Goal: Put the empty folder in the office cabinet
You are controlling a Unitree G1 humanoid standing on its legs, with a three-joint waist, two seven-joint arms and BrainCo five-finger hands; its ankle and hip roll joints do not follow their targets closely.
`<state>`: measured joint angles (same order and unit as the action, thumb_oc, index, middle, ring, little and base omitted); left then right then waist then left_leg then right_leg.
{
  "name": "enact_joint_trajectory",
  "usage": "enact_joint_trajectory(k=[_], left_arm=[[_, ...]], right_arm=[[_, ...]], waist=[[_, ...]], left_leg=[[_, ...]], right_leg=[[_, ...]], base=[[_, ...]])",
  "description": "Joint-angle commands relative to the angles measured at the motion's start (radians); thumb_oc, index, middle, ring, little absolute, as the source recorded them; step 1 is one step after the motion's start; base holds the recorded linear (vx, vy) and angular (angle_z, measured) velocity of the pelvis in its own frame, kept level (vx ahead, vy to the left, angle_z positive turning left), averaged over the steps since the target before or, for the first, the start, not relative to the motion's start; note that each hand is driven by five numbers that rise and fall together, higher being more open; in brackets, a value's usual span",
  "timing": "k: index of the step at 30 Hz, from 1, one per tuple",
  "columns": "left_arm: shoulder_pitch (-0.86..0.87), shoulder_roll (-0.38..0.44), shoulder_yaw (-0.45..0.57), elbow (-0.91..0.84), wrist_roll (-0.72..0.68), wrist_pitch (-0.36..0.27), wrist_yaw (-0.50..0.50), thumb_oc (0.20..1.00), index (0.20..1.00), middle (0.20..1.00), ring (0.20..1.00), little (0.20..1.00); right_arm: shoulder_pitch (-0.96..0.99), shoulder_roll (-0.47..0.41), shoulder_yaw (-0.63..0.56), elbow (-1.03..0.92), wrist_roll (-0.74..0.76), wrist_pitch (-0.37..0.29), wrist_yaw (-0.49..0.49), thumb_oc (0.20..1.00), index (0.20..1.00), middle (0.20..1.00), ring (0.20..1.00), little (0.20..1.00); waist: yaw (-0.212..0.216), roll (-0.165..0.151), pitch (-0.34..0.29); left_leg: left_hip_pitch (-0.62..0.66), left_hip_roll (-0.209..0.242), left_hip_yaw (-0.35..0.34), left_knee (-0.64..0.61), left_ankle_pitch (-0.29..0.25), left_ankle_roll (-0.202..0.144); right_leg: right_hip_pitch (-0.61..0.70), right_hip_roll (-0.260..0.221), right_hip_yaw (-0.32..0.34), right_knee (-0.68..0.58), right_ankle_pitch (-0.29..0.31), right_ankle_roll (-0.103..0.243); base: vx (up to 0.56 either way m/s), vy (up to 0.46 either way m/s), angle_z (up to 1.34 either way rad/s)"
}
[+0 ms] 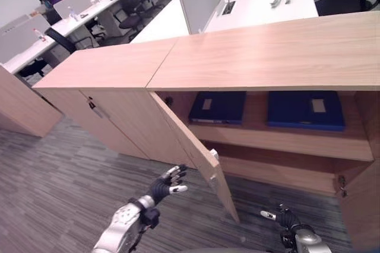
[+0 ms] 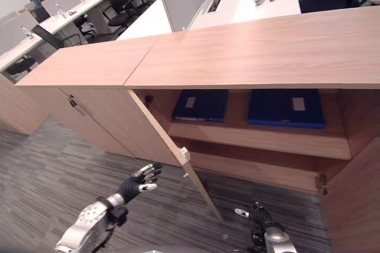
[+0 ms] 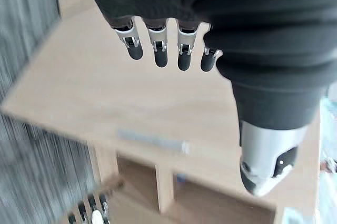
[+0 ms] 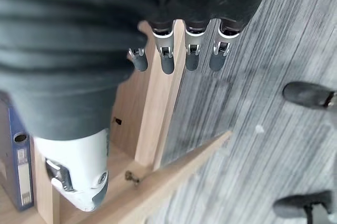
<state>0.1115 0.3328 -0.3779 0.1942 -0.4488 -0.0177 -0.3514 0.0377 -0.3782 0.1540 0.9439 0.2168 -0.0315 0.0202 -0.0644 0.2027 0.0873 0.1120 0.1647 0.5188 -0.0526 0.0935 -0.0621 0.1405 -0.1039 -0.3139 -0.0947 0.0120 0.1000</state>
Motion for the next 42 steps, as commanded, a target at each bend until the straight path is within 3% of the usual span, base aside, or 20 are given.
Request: enact_joint_trajectory(k=[1,5,8,9,13,14,15,16,17,19,21,29,33,37,39,40,41,42], left_arm=[[-0.093,0.03,0.009,0.026,0.005,-0.061,0.047,1.0,1.0,1.0,1.0,1.0],[-0.184,-0.053,-0.013,0.115,0.008,-0.078,0.129,1.0,1.0,1.0,1.0,1.0],[-0.256,-0.092,-0.035,0.159,-0.009,-0.093,0.18,1.0,1.0,1.0,1.0,1.0],[-0.277,-0.096,-0.034,0.163,-0.014,-0.098,0.2,1.0,1.0,1.0,1.0,1.0],[-0.348,-0.108,-0.04,0.224,-0.027,-0.118,0.255,1.0,1.0,1.0,1.0,1.0],[-0.349,-0.108,-0.04,0.225,-0.027,-0.119,0.255,1.0,1.0,1.0,1.0,1.0],[-0.376,-0.102,-0.024,0.261,-0.039,-0.131,0.272,1.0,1.0,1.0,1.0,1.0],[-0.377,-0.102,-0.024,0.263,-0.039,-0.132,0.271,1.0,1.0,1.0,1.0,1.0],[-0.412,-0.081,0.001,0.297,-0.04,-0.143,0.282,1.0,1.0,1.0,1.0,1.0],[-0.413,-0.081,0.001,0.298,-0.04,-0.144,0.282,1.0,1.0,1.0,1.0,1.0],[-0.443,-0.064,0.01,0.349,-0.007,-0.148,0.289,1.0,1.0,1.0,1.0,1.0],[-0.555,0.01,0.081,0.47,-0.025,-0.171,0.323,1.0,1.0,1.0,1.0,1.0],[-0.553,0.038,0.117,0.463,-0.024,-0.18,0.317,1.0,1.0,1.0,1.0,1.0],[-0.464,0.019,0.116,0.37,-0.017,-0.177,0.295,1.0,1.0,1.0,1.0,1.0],[-0.378,0.001,0.11,0.302,-0.022,-0.165,0.272,1.0,1.0,1.0,1.0,1.0],[-0.317,-0.011,0.102,0.255,-0.033,-0.15,0.256,1.0,1.0,1.0,1.0,1.0],[-0.264,-0.003,0.105,0.224,-0.031,-0.137,0.241,1.0,1.0,1.0,1.0,1.0],[-0.228,0.003,0.105,0.223,-0.029,-0.125,0.222,1.0,1.0,1.0,1.0,1.0]], right_arm=[[-0.035,0.067,0.017,-0.017,0.04,-0.028,-0.001,1.0,1.0,1.0,1.0,1.0],[-0.017,0.085,0.042,-0.01,0.044,-0.03,-0.01,1.0,1.0,1.0,1.0,1.0],[-0.013,0.092,0.064,-0.009,0.047,-0.027,-0.016,1.0,1.0,1.0,1.0,1.0],[-0.02,0.091,0.075,-0.006,0.045,-0.025,-0.017,1.0,1.0,1.0,1.0,1.0],[-0.031,0.088,0.101,0.025,0.042,-0.019,-0.019,1.0,1.0,1.0,1.0,1.0],[-0.032,0.088,0.1,0.026,0.042,-0.019,-0.019,1.0,1.0,1.0,1.0,1.0],[-0.045,0.084,0.103,0.049,0.029,-0.017,-0.02,1.0,1.0,1.0,1.0,1.0],[-0.046,0.084,0.103,0.05,0.029,-0.018,-0.02,1.0,1.0,1.0,1.0,1.0],[-0.07,0.077,0.108,0.051,0.016,-0.022,-0.017,1.0,1.0,1.0,1.0,1.0],[-0.071,0.077,0.108,0.051,0.016,-0.022,-0.017,1.0,1.0,1.0,1.0,1.0],[-0.052,0.082,0.119,0.03,-0.002,-0.021,0.002,1.0,1.0,1.0,1.0,1.0],[-0.027,0.096,0.128,-0.002,-0.029,-0.022,0.026,1.0,1.0,1.0,1.0,1.0],[-0.018,0.11,0.109,0.059,-0.039,-0.015,0.035,1.0,1.0,1.0,1.0,1.0],[-0.038,0.123,0.081,0.122,-0.035,-0.009,0.032,1.0,1.0,1.0,1.0,1.0],[-0.066,0.134,0.051,0.138,-0.014,-0.009,0.022,1.0,1.0,1.0,1.0,1.0],[-0.086,0.14,0.03,0.145,-0.002,-0.007,0.016,1.0,1.0,1.0,1.0,1.0],[-0.09,0.144,0.021,0.147,-0.002,-0.005,0.015,1.0,1.0,1.0,1.0,1.0],[-0.091,0.148,0.016,0.153,-0.004,-0.005,0.014,1.0,1.0,1.0,1.0,1.0]], waist=[[-0.015,-0.073,0.001],[-0.039,-0.103,0.0],[-0.054,-0.132,0.003],[-0.052,-0.143,0.007],[-0.013,-0.172,0.016],[-0.014,-0.172,0.014],[-0.001,-0.176,0.008],[-0.002,-0.178,0.01],[0.006,-0.183,0.011],[0.008,-0.184,0.012],[-0.01,-0.175,-0.005],[-0.065,-0.186,-0.05],[-0.07,-0.193,-0.065],[-0.048,-0.198,-0.064],[-0.022,-0.194,-0.048],[0.001,-0.18,-0.013],[0.027,-0.165,-0.006],[0.026,-0.165,-0.007]], left_leg=[[-0.09,0.04,-0.024,0.053,0.051,-0.062],[-0.085,0.062,-0.034,0.067,0.054,-0.071],[-0.093,0.068,-0.084,0.104,0.036,-0.076],[-0.103,0.059,-0.136,0.128,0.024,-0.078],[-0.129,-0.025,-0.488,0.116,-0.053,-0.064],[-0.133,-0.025,-0.489,0.115,-0.049,-0.064],[-0.156,-0.059,-0.625,0.089,-0.049,-0.067],[-0.154,-0.06,-0.625,0.089,-0.05,-0.066],[-0.193,-0.084,-0.693,0.071,-0.028,-0.073],[-0.191,-0.084,-0.691,0.071,-0.029,-0.073],[-0.12,-0.057,-0.62,0.007,-0.026,-0.072],[-0.025,-0.071,-0.483,-0.035,-0.062,-0.041],[0.012,-0.091,-0.424,-0.035,-0.097,-0.015],[0.021,-0.105,-0.407,-0.031,-0.114,0.002],[0.019,-0.106,-0.378,-0.031,-0.123,0.013],[0.019,-0.095,-0.352,-0.032,-0.125,0.015],[0.017,-0.076,-0.316,-0.028,-0.125,0.005],[0.021,-0.067,-0.295,-0.022,-0.126,0.0]], right_leg=[[0.041,-0.023,0.016,0.007,-0.102,0.036],[0.046,-0.007,0.035,0.007,-0.107,0.021],[0.043,0.005,0.073,0.007,-0.105,0.009],[0.037,0.006,0.096,0.008,-0.102,0.005],[0.023,0.01,0.204,0.022,-0.094,0.006],[0.018,0.01,0.203,0.022,-0.092,0.007],[0.01,0.021,0.259,0.024,-0.09,0.012],[0.012,0.02,0.259,0.025,-0.092,0.012],[0.016,0.037,0.328,0.023,-0.096,0.018],[0.016,0.036,0.33,0.024,-0.097,0.018],[0.027,0.042,0.364,0.018,-0.097,0.021],[-0.009,0.001,0.438,0.05,-0.087,0.057],[-0.027,-0.037,0.471,0.071,-0.081,0.084],[-0.034,-0.058,0.464,0.081,-0.074,0.1],[-0.079,-0.07,0.418,0.144,-0.062,0.12],[-0.144,-0.106,0.304,0.239,-0.037,0.143],[-0.154,-0.187,0.118,0.253,-0.008,0.131],[-0.151,-0.233,0.042,0.254,0.021,0.12]], base=[[0.0,-0.096,-0.03],[0.02,-0.105,-0.03],[0.04,-0.08,-0.12],[0.06,-0.062,-0.43],[0.08,-0.057,-0.73],[0.16,-0.004,-0.94],[0.11,0.002,-0.92],[0.26,0.032,-0.85],[0.15,0.032,-0.79],[0.09,0.027,-0.85],[0.14,0.103,-1.45],[0.11,0.132,-0.41],[0.11,0.18,-0.44],[0.03,0.114,-0.31],[-0.09,0.049,-0.57],[-0.19,-0.103,-0.94],[-0.19,-0.208,-0.93],[-0.09,-0.238,-1.11]])
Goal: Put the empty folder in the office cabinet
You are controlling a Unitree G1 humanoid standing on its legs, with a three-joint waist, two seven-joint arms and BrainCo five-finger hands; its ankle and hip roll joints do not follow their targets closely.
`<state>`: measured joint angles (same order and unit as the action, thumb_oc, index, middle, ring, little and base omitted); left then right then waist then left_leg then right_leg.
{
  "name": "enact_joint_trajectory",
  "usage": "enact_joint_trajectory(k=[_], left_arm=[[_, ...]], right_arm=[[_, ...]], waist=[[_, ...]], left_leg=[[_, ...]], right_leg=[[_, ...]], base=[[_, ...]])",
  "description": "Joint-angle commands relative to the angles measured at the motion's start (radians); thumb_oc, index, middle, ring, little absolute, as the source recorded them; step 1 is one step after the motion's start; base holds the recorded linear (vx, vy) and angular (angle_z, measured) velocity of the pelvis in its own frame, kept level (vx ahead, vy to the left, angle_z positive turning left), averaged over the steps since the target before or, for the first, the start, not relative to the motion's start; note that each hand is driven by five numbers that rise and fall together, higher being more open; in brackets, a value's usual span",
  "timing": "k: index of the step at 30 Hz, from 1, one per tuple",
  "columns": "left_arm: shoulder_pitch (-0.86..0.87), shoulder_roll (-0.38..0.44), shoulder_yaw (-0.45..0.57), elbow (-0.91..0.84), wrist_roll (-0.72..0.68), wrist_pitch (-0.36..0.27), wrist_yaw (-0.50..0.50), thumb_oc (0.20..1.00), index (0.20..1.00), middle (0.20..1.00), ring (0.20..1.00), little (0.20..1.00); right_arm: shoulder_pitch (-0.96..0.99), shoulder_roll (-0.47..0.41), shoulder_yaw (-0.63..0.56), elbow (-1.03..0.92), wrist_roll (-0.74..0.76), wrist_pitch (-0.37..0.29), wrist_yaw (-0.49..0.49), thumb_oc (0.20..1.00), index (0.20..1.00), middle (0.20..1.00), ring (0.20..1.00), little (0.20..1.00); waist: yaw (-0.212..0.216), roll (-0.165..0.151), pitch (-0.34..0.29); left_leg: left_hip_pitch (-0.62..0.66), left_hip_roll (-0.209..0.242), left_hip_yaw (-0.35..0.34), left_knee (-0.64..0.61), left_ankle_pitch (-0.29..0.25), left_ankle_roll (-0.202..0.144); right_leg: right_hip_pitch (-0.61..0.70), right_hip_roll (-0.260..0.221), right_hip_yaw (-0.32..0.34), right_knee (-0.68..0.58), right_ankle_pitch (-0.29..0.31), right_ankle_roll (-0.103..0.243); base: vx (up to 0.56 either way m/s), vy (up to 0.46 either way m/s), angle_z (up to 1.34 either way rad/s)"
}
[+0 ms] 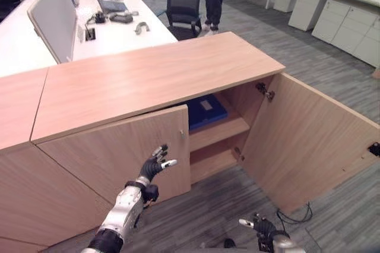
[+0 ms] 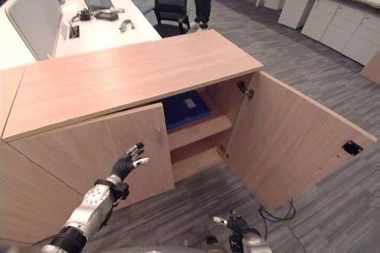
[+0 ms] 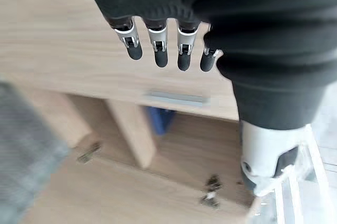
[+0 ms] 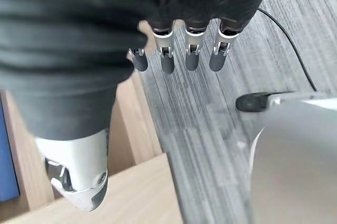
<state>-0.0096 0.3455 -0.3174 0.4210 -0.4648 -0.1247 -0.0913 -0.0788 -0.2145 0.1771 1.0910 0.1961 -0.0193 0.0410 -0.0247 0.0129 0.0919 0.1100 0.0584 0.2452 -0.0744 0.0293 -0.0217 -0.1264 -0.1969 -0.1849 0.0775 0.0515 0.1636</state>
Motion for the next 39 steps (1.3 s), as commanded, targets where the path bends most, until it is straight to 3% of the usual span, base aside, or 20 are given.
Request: enact_joint_trajectory(k=[1,3,4,12,13,15,16,18,21,23,24,25,27,35,39], left_arm=[[-0.093,-0.009,0.042,0.0,-0.013,-0.016,-0.049,1.0,1.0,1.0,1.0,1.0],[-0.044,-0.015,0.028,0.001,0.006,0.001,-0.072,1.0,1.0,1.0,1.0,1.0],[-0.018,-0.016,0.032,0.008,0.01,0.001,-0.075,1.0,1.0,1.0,1.0,1.0],[0.007,-0.033,0.042,0.033,0.013,0.003,-0.076,1.0,1.0,1.0,1.0,1.0],[0.006,-0.04,0.053,0.054,0.006,0.006,-0.066,1.0,1.0,1.0,1.0,1.0],[0.007,-0.043,0.061,0.057,0.004,0.006,-0.062,1.0,1.0,1.0,1.0,1.0],[0.011,-0.048,0.067,0.059,0.001,0.006,-0.058,1.0,1.0,1.0,1.0,1.0],[0.007,-0.052,0.067,0.065,0.0,0.003,-0.055,1.0,1.0,1.0,1.0,1.0],[0.002,-0.057,0.063,0.07,-0.011,0.0,-0.053,1.0,1.0,1.0,1.0,1.0],[0.004,-0.06,0.064,0.071,-0.014,-0.002,-0.053,1.0,1.0,1.0,1.0,1.0],[0.004,-0.062,0.061,0.073,-0.013,-0.003,-0.053,1.0,1.0,1.0,1.0,1.0],[0.005,-0.066,0.051,0.075,-0.013,-0.001,-0.056,1.0,1.0,1.0,1.0,1.0],[0.013,-0.066,0.039,0.072,-0.007,0.003,-0.069,1.0,1.0,1.0,1.0,1.0],[0.05,-0.028,0.062,0.053,-0.009,0.0,-0.08,1.0,1.0,1.0,1.0,1.0],[0.059,0.0,0.067,0.043,-0.012,0.001,-0.089,1.0,1.0,1.0,1.0,1.0]], right_arm=[[0.028,-0.017,-0.016,0.012,0.02,-0.018,-0.008,1.0,1.0,1.0,1.0,1.0],[0.037,-0.028,-0.034,0.034,0.021,-0.011,-0.01,1.0,1.0,1.0,1.0,1.0],[0.039,-0.038,-0.032,0.048,0.017,-0.013,-0.006,1.0,1.0,1.0,1.0,1.0],[0.041,-0.069,-0.021,0.076,0.006,-0.021,-0.005,1.0,1.0,1.0,1.0,1.0],[0.041,-0.085,-0.014,0.074,0.007,-0.026,-0.006,1.0,1.0,1.0,1.0,1.0],[0.04,-0.09,-0.01,0.071,0.005,-0.027,-0.005,1.0,1.0,1.0,1.0,1.0],[0.035,-0.1,0.0,0.077,0.002,-0.027,-0.005,1.0,1.0,1.0,1.0,1.0],[0.029,-0.105,0.001,0.08,0.004,-0.027,-0.006,1.0,1.0,1.0,1.0,1.0],[0.011,-0.123,0.005,0.089,0.009,-0.028,-0.006,1.0,1.0,1.0,1.0,1.0],[0.006,-0.126,0.006,0.092,0.009,-0.026,-0.006,1.0,1.0,1.0,1.0,1.0],[0.006,-0.132,0.006,0.099,0.01,-0.026,-0.007,1.0,1.0,1.0,1.0,1.0],[0.004,-0.141,0.0,0.111,0.013,-0.023,-0.008,1.0,1.0,1.0,1.0,1.0],[0.003,-0.15,-0.021,0.124,0.029,-0.026,-0.008,1.0,1.0,1.0,1.0,1.0],[-0.053,-0.217,-0.104,0.119,0.122,-0.041,-0.014,1.0,1.0,1.0,1.0,1.0],[-0.157,-0.323,-0.134,0.118,0.152,-0.046,-0.022,1.0,1.0,1.0,1.0,1.0]], waist=[[-0.013,0.022,-0.016],[-0.013,0.012,-0.037],[-0.018,0.019,-0.048],[-0.047,0.048,-0.044],[-0.066,0.059,-0.034],[-0.072,0.063,-0.031],[-0.069,0.07,-0.021],[-0.065,0.072,-0.014],[-0.059,0.061,-0.001],[-0.053,0.056,0.001],[-0.046,0.05,0.002],[-0.031,0.039,-0.002],[-0.027,0.038,0.002],[-0.025,0.044,-0.019],[-0.006,0.036,-0.03]], left_leg=[[0.024,0.042,-0.014,0.002,-0.062,-0.044],[0.021,0.039,0.005,0.008,-0.052,-0.062],[0.022,0.063,0.018,0.008,-0.037,-0.08],[0.036,0.149,0.046,0.024,0.007,-0.129],[0.033,0.199,0.064,0.061,0.042,-0.153],[0.037,0.218,0.07,0.075,0.06,-0.162],[0.032,0.242,0.051,0.111,0.11,-0.174],[0.023,0.249,0.024,0.13,0.131,-0.179],[-0.008,0.239,-0.049,0.194,0.161,-0.173],[-0.021,0.221,-0.08,0.209,0.149,-0.163],[-0.029,0.194,-0.113,0.214,0.121,-0.149],[-0.042,0.125,-0.157,0.176,0.025,-0.119],[-0.04,0.076,-0.181,0.142,-0.025,-0.106],[0.032,0.071,-0.155,0.043,-0.019,-0.103],[0.047,0.065,-0.156,0.014,-0.018,-0.098]], right_leg=[[0.122,-0.149,-0.094,0.068,-0.011,0.058],[0.173,-0.147,-0.089,-0.031,0.01,0.073],[0.189,-0.114,-0.065,-0.085,0.001,0.066],[0.207,-0.026,-0.008,-0.132,-0.037,0.032],[0.214,0.019,0.011,-0.145,-0.058,0.012],[0.216,0.037,0.019,-0.147,-0.065,0.005],[0.218,0.07,0.044,-0.149,-0.077,-0.007],[0.219,0.082,0.053,-0.148,-0.079,-0.015],[0.223,0.094,0.067,-0.153,-0.085,-0.032],[0.222,0.093,0.074,-0.154,-0.084,-0.035],[0.223,0.09,0.079,-0.157,-0.087,-0.036],[0.227,0.086,0.085,-0.162,-0.089,-0.039],[0.24,0.089,0.084,-0.159,-0.094,-0.037],[0.273,0.088,0.057,-0.159,-0.095,-0.03],[0.282,0.083,0.043,-0.16,-0.093,-0.022]], base=[[-0.01,-0.239,-0.94],[0.01,-0.349,-0.34],[0.01,-0.339,-0.18],[0.01,-0.222,-0.39],[0.0,-0.274,-0.24],[0.01,-0.235,-0.33],[0.02,-0.181,-0.41],[0.0,-0.128,-0.52],[-0.01,-0.113,-0.41],[0.0,-0.079,-0.24],[0.04,-0.136,-0.42],[0.07,-0.108,-0.45],[0.08,-0.043,-0.19],[0.03,0.019,-0.02],[0.02,0.019,0.13]])
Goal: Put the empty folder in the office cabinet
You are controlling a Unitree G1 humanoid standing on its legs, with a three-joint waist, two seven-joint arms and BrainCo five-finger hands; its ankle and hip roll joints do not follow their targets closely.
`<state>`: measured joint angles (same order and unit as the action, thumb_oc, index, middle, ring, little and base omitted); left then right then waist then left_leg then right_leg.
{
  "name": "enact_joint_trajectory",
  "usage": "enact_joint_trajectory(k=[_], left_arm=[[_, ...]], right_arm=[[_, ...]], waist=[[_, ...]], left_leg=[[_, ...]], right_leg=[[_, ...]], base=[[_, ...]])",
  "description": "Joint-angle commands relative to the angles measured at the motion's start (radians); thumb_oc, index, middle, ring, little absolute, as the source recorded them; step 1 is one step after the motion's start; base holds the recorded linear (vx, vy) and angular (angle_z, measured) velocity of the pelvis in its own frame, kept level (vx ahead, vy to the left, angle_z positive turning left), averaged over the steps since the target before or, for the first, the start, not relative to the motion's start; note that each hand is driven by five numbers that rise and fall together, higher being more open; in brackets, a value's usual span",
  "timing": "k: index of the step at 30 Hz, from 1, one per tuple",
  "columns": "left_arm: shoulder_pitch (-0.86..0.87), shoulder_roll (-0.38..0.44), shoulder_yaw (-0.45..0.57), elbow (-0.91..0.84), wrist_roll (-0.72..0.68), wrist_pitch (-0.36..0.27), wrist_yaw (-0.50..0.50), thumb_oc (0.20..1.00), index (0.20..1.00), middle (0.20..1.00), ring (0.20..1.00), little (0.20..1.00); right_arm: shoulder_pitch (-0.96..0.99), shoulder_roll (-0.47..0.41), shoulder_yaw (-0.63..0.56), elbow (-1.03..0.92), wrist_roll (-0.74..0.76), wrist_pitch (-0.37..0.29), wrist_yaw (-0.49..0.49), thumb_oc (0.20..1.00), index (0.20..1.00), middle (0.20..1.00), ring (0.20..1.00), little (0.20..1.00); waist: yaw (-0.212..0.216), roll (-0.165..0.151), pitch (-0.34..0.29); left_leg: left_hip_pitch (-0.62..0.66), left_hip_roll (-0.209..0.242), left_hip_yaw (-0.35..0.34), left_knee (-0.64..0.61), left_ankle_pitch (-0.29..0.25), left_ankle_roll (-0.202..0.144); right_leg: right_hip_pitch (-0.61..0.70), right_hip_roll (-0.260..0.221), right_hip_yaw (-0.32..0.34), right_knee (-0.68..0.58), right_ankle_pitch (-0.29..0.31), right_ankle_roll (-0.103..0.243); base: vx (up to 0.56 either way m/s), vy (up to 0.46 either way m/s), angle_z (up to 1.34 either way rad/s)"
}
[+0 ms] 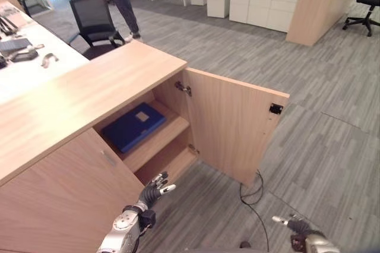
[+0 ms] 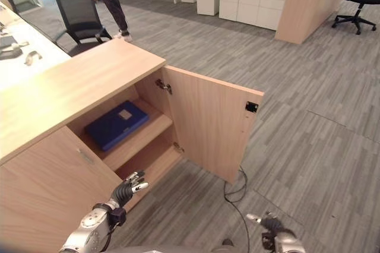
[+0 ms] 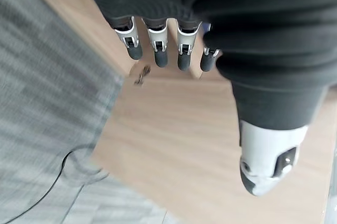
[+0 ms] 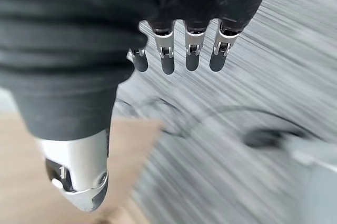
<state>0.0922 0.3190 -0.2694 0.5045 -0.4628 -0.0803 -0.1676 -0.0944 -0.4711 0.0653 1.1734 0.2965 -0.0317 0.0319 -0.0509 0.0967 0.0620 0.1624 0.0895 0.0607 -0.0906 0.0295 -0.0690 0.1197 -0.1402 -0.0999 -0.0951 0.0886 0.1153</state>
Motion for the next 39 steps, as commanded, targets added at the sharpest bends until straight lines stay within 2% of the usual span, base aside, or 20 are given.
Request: enact_joint_trajectory(k=[1,9,15,20,31,39], left_arm=[[-0.041,0.032,0.015,-0.044,-0.016,-0.042,-0.018,1.0,1.0,1.0,1.0,1.0],[-0.029,0.063,-0.031,-0.056,-0.009,-0.03,-0.045,1.0,1.0,1.0,1.0,1.0],[-0.021,0.076,-0.059,-0.059,-0.008,-0.015,-0.056,1.0,1.0,1.0,1.0,1.0],[-0.02,0.074,-0.077,-0.055,-0.005,-0.006,-0.056,1.0,1.0,1.0,1.0,1.0],[-0.026,0.084,-0.107,-0.061,-0.004,0.004,-0.058,1.0,1.0,1.0,1.0,1.0],[-0.036,0.093,-0.119,-0.066,-0.004,0.009,-0.064,1.0,1.0,1.0,1.0,1.0]], right_arm=[[-0.165,-0.089,-0.023,0.048,0.056,-0.035,-0.013,1.0,1.0,1.0,1.0,1.0],[-0.362,-0.203,0.036,0.096,0.056,-0.033,-0.009,1.0,1.0,1.0,1.0,1.0],[-0.493,-0.233,0.093,0.12,0.063,-0.029,-0.008,1.0,1.0,1.0,1.0,1.0],[-0.56,-0.223,0.126,0.124,0.067,-0.023,-0.007,1.0,1.0,1.0,1.0,1.0],[-0.674,-0.136,0.194,0.158,0.049,-0.006,-0.003,1.0,1.0,1.0,1.0,1.0],[-0.701,-0.145,0.197,0.179,0.05,-0.002,-0.007,1.0,1.0,1.0,1.0,1.0]], waist=[[0.026,-0.048,-0.002],[0.059,-0.058,-0.01],[0.081,-0.06,-0.012],[0.092,-0.059,-0.013],[0.128,-0.052,-0.012],[0.156,-0.046,-0.012]], left_leg=[[-0.004,0.032,0.026,0.027,-0.018,-0.05],[-0.003,0.027,0.018,0.019,-0.022,-0.046],[-0.011,0.024,0.0,0.016,-0.018,-0.046],[-0.02,0.02,-0.024,0.013,-0.014,-0.046],[-0.043,0.007,-0.061,0.006,-0.006,-0.047],[-0.063,-0.005,-0.102,0.006,0.001,-0.049]], right_leg=[[0.038,0.025,-0.046,0.013,-0.13,0.027],[0.044,0.022,-0.055,0.011,-0.127,0.032],[0.05,0.019,-0.067,0.013,-0.13,0.032],[0.056,0.015,-0.086,0.013,-0.131,0.03],[0.058,0.007,-0.124,0.01,-0.131,0.03],[0.063,0.0,-0.158,0.008,-0.136,0.03]], base=[[0.01,0.021,0.12],[0.02,0.008,0.08],[0.02,0.007,0.07],[0.02,0.011,0.18],[0.01,0.008,0.11],[0.01,0.001,0.08]])
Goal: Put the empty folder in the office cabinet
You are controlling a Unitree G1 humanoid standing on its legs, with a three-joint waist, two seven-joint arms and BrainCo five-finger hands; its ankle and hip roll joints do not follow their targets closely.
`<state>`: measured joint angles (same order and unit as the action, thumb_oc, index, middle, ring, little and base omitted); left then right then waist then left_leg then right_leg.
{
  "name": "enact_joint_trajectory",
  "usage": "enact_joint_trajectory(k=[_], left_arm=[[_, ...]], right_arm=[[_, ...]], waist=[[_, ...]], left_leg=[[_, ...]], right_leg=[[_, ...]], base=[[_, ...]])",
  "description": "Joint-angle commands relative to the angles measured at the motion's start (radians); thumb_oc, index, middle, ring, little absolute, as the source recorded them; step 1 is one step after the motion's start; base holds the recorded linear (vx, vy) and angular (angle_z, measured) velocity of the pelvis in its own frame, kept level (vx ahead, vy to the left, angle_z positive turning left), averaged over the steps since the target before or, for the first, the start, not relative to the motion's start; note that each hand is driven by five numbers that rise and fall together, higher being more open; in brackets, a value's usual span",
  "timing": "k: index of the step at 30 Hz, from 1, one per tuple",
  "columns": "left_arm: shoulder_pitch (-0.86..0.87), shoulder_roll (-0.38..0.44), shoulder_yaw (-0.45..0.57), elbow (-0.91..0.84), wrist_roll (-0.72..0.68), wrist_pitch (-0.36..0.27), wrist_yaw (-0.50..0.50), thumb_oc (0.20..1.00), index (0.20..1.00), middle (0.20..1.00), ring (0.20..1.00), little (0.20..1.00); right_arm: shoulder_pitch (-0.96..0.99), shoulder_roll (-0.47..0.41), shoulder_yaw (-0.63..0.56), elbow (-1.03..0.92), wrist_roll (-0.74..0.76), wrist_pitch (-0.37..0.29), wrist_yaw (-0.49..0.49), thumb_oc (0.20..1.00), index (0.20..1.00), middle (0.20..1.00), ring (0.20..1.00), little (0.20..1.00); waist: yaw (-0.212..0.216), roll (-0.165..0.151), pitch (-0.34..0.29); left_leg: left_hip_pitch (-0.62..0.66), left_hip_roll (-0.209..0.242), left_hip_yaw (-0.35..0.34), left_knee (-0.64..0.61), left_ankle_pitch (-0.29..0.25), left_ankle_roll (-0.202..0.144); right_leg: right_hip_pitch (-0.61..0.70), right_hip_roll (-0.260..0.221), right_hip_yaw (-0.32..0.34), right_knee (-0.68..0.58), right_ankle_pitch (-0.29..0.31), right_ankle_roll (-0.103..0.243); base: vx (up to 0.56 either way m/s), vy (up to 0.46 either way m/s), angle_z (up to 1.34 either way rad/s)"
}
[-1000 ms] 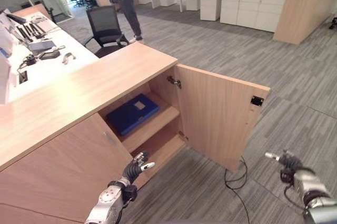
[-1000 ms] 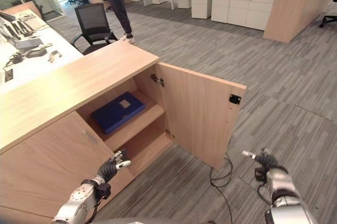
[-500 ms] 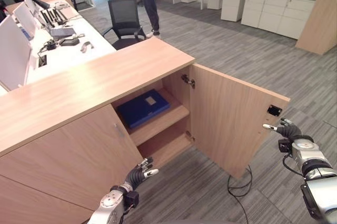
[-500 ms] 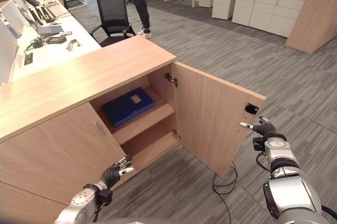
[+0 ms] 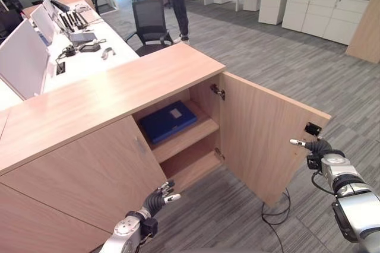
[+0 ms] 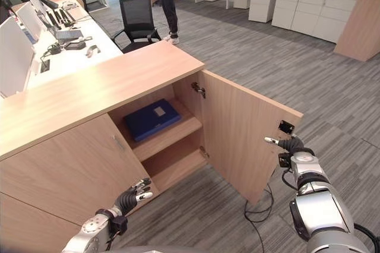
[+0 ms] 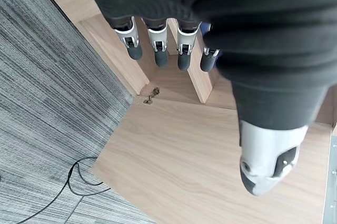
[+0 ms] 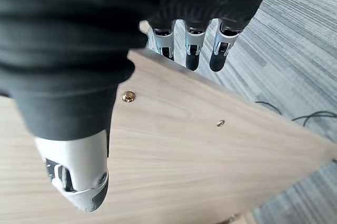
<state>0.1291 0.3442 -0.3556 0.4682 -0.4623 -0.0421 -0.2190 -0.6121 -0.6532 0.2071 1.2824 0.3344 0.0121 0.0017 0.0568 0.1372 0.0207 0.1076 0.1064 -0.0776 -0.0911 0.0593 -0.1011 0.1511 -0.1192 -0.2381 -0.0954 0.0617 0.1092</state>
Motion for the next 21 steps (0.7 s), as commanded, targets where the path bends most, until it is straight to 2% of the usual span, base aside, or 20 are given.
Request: enact_joint_trajectory(k=[1,9,11,12,13,15,16,17,21], left_arm=[[-0.075,0.068,-0.037,-0.028,-0.002,-0.028,-0.014,1.0,1.0,1.0,1.0,1.0],[-0.087,0.063,-0.041,-0.021,-0.001,-0.031,-0.005,1.0,1.0,1.0,1.0,1.0],[-0.094,0.052,-0.028,-0.009,0.002,-0.035,0.013,1.0,1.0,1.0,1.0,1.0],[-0.094,0.052,-0.028,-0.009,0.002,-0.035,0.013,1.0,1.0,1.0,1.0,1.0],[-0.096,0.044,-0.011,-0.005,0.0,-0.038,0.025,1.0,1.0,1.0,1.0,1.0],[-0.095,0.032,0.018,0.006,0.004,-0.041,0.038,1.0,1.0,1.0,1.0,1.0],[-0.086,0.029,0.033,0.006,0.006,-0.04,0.041,1.0,1.0,1.0,1.0,1.0],[-0.086,0.029,0.033,0.006,0.006,-0.04,0.041,1.0,1.0,1.0,1.0,1.0],[-0.035,0.0,0.136,0.01,0.046,-0.048,0.063,1.0,1.0,1.0,1.0,1.0]], right_arm=[[-0.186,0.037,0.053,0.07,0.014,-0.046,0.022,1.0,1.0,1.0,1.0,1.0],[-0.158,0.089,0.039,0.037,0.068,-0.056,0.021,1.0,1.0,1.0,1.0,1.0],[-0.101,0.161,0.042,-0.043,0.106,-0.067,0.021,1.0,1.0,1.0,1.0,1.0],[-0.101,0.161,0.042,-0.043,0.106,-0.067,0.021,1.0,1.0,1.0,1.0,1.0],[-0.038,0.211,0.05,-0.123,0.116,-0.077,0.023,1.0,1.0,1.0,1.0,1.0],[0.062,0.26,0.073,-0.252,0.092,-0.079,0.035,1.0,1.0,1.0,1.0,1.0],[0.119,0.271,0.08,-0.334,0.077,-0.077,0.04,1.0,1.0,1.0,1.0,1.0],[0.12,0.271,0.08,-0.335,0.077,-0.077,0.04,1.0,1.0,1.0,1.0,1.0],[0.489,0.312,0.095,-0.745,0.004,-0.083,0.123,1.0,1.0,1.0,1.0,1.0]], waist=[[0.051,-0.085,0.03],[0.048,-0.077,0.033],[0.035,-0.08,0.038],[0.035,-0.08,0.038],[0.024,-0.082,0.042],[0.013,-0.085,0.044],[0.008,-0.086,0.043],[0.008,-0.086,0.043],[-0.016,-0.096,0.044]], left_leg=[[-0.011,-0.023,0.033,0.006,-0.028,-0.017],[-0.018,-0.029,0.02,0.005,-0.026,-0.015],[-0.018,-0.03,0.022,0.005,-0.027,-0.016],[-0.018,-0.03,0.022,0.005,-0.027,-0.016],[-0.018,-0.028,0.024,0.005,-0.026,-0.017],[-0.017,-0.025,0.027,0.004,-0.027,-0.019],[-0.016,-0.023,0.027,0.004,-0.026,-0.02],[-0.016,-0.023,0.027,0.004,-0.026,-0.02],[-0.013,-0.009,0.026,0.004,-0.024,-0.027]], right_leg=[[0.032,-0.022,-0.023,0.008,-0.109,0.037],[0.032,-0.025,-0.032,0.008,-0.111,0.036],[0.032,-0.024,-0.027,0.008,-0.111,0.034],[0.032,-0.024,-0.027,0.008,-0.111,0.034],[0.03,-0.023,-0.023,0.008,-0.11,0.032],[0.03,-0.021,-0.018,0.009,-0.111,0.03],[0.031,-0.021,-0.017,0.009,-0.112,0.029],[0.031,-0.021,-0.017,0.009,-0.112,0.029],[0.028,-0.014,-0.017,0.014,-0.117,0.022]], base=[[0.0,0.005,0.2],[0.0,0.008,0.11],[0.0,0.0,0.0],[0.0,0.0,0.0],[-0.02,-0.012,-0.03],[0.0,0.0,0.0],[0.0,0.0,0.0],[-0.01,-0.012,-0.04],[-0.01,-0.039,-0.01]])
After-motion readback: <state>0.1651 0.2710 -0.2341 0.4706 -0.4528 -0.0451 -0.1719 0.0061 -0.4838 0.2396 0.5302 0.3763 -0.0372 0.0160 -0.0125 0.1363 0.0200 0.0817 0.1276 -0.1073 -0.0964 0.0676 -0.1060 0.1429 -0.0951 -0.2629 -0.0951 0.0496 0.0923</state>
